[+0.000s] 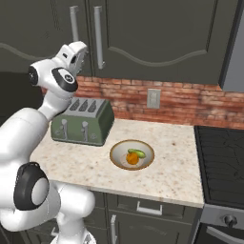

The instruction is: Open the cabinet. Pick the mango and orange from the cabinet and place them into the bowl. Then close the cabinet.

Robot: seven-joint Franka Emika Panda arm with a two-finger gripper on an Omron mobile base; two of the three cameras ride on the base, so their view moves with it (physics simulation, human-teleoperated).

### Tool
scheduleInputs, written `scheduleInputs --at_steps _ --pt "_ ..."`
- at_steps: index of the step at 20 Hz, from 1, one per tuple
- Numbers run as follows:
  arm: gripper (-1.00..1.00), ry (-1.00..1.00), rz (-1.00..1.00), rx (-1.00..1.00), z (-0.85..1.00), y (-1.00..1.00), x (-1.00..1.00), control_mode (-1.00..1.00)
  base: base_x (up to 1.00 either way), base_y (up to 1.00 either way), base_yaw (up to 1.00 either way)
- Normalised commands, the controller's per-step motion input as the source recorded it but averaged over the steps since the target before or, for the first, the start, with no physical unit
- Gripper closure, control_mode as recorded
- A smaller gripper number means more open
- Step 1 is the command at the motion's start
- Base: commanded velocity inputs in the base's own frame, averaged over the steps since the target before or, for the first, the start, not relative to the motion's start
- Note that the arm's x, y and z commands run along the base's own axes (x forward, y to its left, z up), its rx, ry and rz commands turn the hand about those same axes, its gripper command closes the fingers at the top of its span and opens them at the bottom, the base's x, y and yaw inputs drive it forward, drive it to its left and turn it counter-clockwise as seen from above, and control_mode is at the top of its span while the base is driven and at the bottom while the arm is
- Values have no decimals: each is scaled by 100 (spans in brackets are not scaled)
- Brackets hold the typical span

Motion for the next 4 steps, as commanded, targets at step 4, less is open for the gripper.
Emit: scheduleInputs --at_steps 4 --pt "-100 0 0 0 0 0 54 -100 0 0 0"
